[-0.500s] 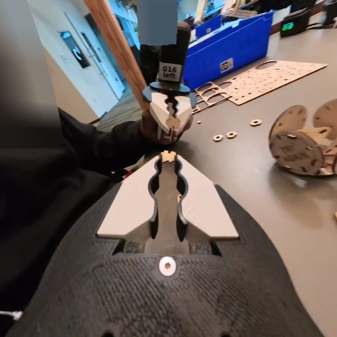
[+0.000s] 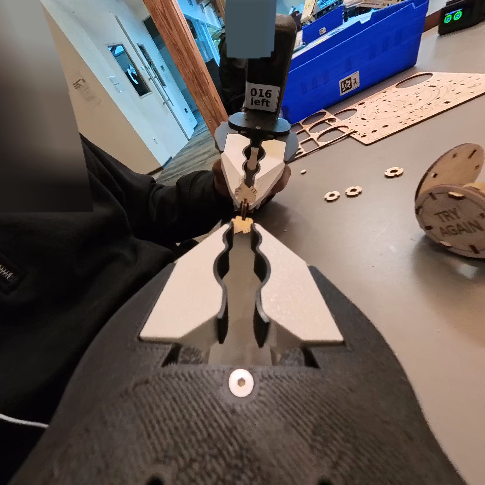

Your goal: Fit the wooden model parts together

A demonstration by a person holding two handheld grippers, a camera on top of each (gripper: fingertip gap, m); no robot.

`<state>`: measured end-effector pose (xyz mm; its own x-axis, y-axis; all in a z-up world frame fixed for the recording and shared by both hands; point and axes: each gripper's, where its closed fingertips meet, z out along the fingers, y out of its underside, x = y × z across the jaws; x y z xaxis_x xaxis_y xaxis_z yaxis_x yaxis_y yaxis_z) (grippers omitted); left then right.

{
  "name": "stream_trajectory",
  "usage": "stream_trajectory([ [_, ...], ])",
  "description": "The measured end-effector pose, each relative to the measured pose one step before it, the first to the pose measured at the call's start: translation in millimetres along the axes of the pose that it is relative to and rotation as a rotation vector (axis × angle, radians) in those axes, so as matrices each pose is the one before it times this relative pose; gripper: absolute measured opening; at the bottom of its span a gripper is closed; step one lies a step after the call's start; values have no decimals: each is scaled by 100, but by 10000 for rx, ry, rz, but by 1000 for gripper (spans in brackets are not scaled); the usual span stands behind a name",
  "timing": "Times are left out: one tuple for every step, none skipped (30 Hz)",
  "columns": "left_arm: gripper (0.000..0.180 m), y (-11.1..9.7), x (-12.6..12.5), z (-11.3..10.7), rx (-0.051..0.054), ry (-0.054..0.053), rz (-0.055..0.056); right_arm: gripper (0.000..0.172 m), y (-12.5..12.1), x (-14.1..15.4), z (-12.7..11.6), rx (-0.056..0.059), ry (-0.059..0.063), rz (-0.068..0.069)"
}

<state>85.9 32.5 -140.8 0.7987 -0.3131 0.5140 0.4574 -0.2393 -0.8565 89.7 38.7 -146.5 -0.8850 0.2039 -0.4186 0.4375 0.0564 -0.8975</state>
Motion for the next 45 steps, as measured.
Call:
stream_trajectory([
  [0,49,27,25,-30,5,22,11,-5,-36,-39,20,-82,81],
  [0,26,11,18,-24,2,5,11,24,-46,-13,-6,-73,78],
  [0,43,-6,13,-27,-3,-7,11,67,-36,22,-37,-60,62],
  [0,61,-19,1,-29,-27,-5,11,76,-28,28,-48,-40,36],
  [0,46,7,3,-23,-19,15,11,113,-5,45,-80,-20,45],
  [0,98,35,31,-71,-3,12,11,150,0,62,-98,-10,43],
  [0,121,4,1,-78,-16,2,10,95,3,19,-56,-3,39],
  [0,121,21,25,-85,-16,19,10,66,-15,-13,-32,-19,46],
  [0,109,12,24,-77,-9,14,10,60,-9,-19,-36,-33,68],
  [0,88,-30,30,-72,-19,-7,10,40,20,-25,-21,-26,77],
  [0,141,-32,34,-100,-18,-14,10,-13,18,-45,14,-25,54],
  [0,214,-24,61,-163,-26,6,10,-27,-14,-78,30,-39,38],
  [0,207,-12,91,-159,-38,32,10,10,10,-77,12,-22,61],
  [0,160,-21,113,-126,-58,41,7,-2,20,-69,12,-16,51],
  [0,126,-42,108,-104,-59,33,0,-94,-64,-100,72,-53,1],
  [0,121,-49,108,-95,-52,20,0,-117,-51,-112,96,-49,3],
  [0,22,-48,30,-23,-45,4,0,-73,-49,-63,58,-60,25],
  [0,-50,-47,-36,49,-19,-21,0,-13,97,-56,18,45,57],
  [0,-167,-245,-131,124,-128,-86,0,-104,366,-92,83,231,75],
  [0,-223,-313,-168,181,-156,-105,0,-185,343,-145,149,209,73],
  [0,-291,-341,-219,223,-168,-113,0,-200,157,-178,158,75,56],
  [0,-334,-285,-247,256,-131,-88,0,-171,132,-207,139,69,43],
  [0,-333,-173,-256,243,-38,-81,0,-145,106,-206,115,57,33],
  [0,-276,-98,-197,204,24,-90,0,-167,-24,-177,133,-39,11],
  [0,-216,-47,-162,164,44,-76,0,-170,-42,-137,125,-36,-1],
  [0,-186,32,-140,140,64,-30,0,-120,-30,-87,91,-10,-21],
  [0,-178,21,-105,124,46,-8,0,-52,-85,-44,38,-26,-60],
  [0,-161,7,-87,114,29,-4,0,7,-123,20,-10,-21,-104],
  [0,-152,-40,-74,103,18,-20,0,68,-149,58,-50,15,-164],
  [0,-133,-67,-55,80,2,-36,0,122,-148,105,-102,97,-257],
  [0,-92,-99,-41,58,-12,-44,0,184,-151,184,-176,258,-332],
  [0,-85,-69,-29,51,-28,-19,0,339,-347,273,-281,331,-406],
  [0,-57,-49,-35,41,-31,3,0,449,-642,406,-374,295,-397],
  [0,-43,5,-29,34,-15,21,0,512,-1012,529,-439,162,-368],
  [0,-19,5,-22,23,-23,24,0,594,-1275,645,-512,41,-342],
  [0,-9,-5,-15,9,-23,20,0,692,-1362,770,-562,-19,-248],
  [0,4,13,10,0,-11,22,0,762,-1524,902,-564,-180,-117],
  [0,5,12,4,-5,-6,21,0,908,-1509,1002,-609,-269,37],
  [0,6,22,-8,1,-8,20,0,994,-1164,1033,-613,-175,162],
  [0,-15,19,-15,16,-16,34,0,1047,-837,1003,-546,-86,178],
  [0,-31,43,-24,24,-11,54,0,1026,-351,916,-465,126,178],
  [0,-20,34,-19,23,-26,61,0,933,35,758,-381,309,168],
  [0,-18,11,-9,15,-37,53,0,739,-131,596,-292,190,120],
  [0,4,35,-6,5,-19,46,0,468,-352,472,-184,49,109],
  [0,12,28,11,-5,-9,37,0,203,-329,385,-80,50,139],
])
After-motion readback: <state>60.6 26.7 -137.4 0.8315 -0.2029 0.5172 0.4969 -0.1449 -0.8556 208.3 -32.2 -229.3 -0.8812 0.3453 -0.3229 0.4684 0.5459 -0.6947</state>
